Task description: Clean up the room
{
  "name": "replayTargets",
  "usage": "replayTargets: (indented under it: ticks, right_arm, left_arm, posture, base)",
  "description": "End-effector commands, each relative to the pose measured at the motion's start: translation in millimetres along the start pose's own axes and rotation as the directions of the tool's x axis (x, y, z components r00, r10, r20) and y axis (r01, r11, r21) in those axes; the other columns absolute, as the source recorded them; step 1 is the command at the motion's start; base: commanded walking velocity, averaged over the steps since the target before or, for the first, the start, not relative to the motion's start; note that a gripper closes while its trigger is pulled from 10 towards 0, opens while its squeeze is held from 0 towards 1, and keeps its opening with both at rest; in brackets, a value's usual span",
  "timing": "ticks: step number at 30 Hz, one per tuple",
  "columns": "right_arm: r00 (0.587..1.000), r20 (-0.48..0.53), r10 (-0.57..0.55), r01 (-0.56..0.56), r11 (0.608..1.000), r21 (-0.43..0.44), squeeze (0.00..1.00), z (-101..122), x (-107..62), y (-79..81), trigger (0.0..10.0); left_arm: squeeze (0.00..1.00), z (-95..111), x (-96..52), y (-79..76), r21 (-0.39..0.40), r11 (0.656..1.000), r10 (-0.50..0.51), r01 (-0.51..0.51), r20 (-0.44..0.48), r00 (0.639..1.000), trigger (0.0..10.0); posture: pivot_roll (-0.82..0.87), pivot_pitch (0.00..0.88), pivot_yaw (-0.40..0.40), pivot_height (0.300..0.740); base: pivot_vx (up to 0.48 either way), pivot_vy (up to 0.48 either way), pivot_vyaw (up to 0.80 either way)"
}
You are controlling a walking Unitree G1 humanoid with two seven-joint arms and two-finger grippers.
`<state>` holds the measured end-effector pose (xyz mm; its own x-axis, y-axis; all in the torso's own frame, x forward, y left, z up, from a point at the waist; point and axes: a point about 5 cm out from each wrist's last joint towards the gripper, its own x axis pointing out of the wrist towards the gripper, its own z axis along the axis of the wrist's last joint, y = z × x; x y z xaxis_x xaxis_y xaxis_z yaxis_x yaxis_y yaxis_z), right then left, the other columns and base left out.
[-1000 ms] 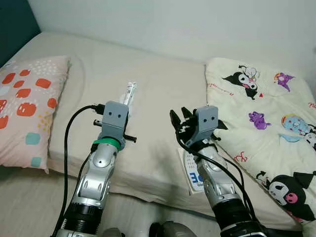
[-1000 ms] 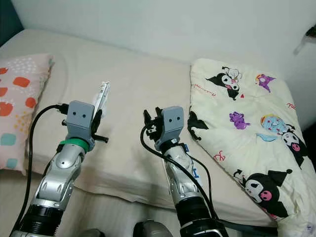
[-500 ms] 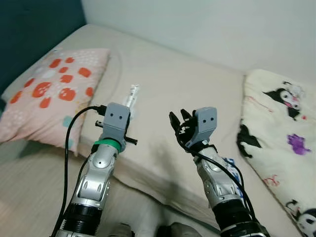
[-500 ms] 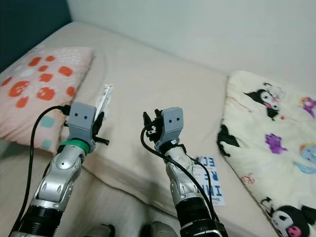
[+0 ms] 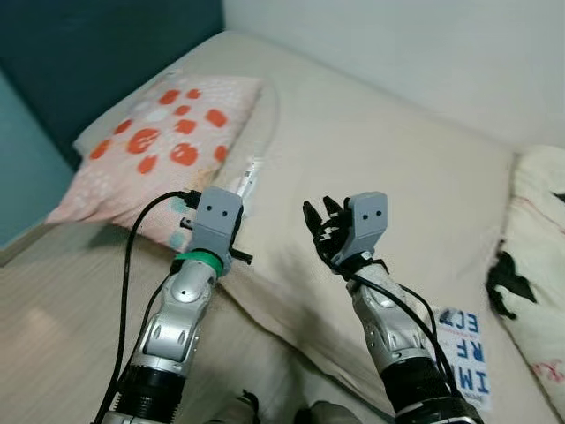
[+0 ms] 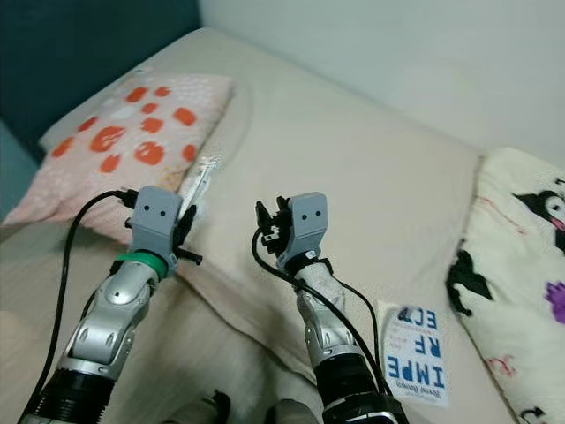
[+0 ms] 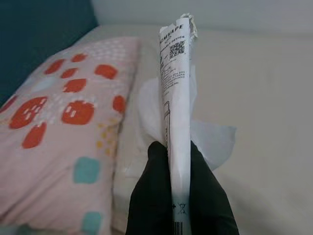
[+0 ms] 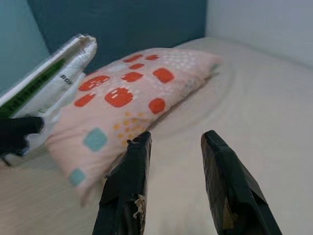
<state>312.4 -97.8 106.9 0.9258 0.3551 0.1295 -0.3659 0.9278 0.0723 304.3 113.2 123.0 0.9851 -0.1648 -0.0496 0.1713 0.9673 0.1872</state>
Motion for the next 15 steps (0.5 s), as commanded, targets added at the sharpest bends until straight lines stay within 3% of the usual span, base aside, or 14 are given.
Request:
replayTargets:
  ticks: [1,15]
  right_arm:
    - [1.000,-0.002,-0.010,0.010,1.000,0.006,0.00,-0.9,-1.3,-1.5,10.0]
    - [1.000,0.000,-0.009,0.009,1.000,0.017,0.00,-0.9,-1.4,-1.3,10.0]
  left_arm:
    - [0.00,-5.1,-2.6,-2.0,-0.003,1.000,-0.009,0.009,-0.023,1.000,10.0]
    - [0.00,-4.6,-2.4,-1.3,0.001,1.000,-0.009,0.009,-0.023,1.000,10.0]
  posture:
    - [0.00,0.005,-0.029,0.740]
    - [0.00,0.007,-0.028,0.740]
  base:
    - [0.000,0.000,0.74]
    - [0.000,0.000,0.74]
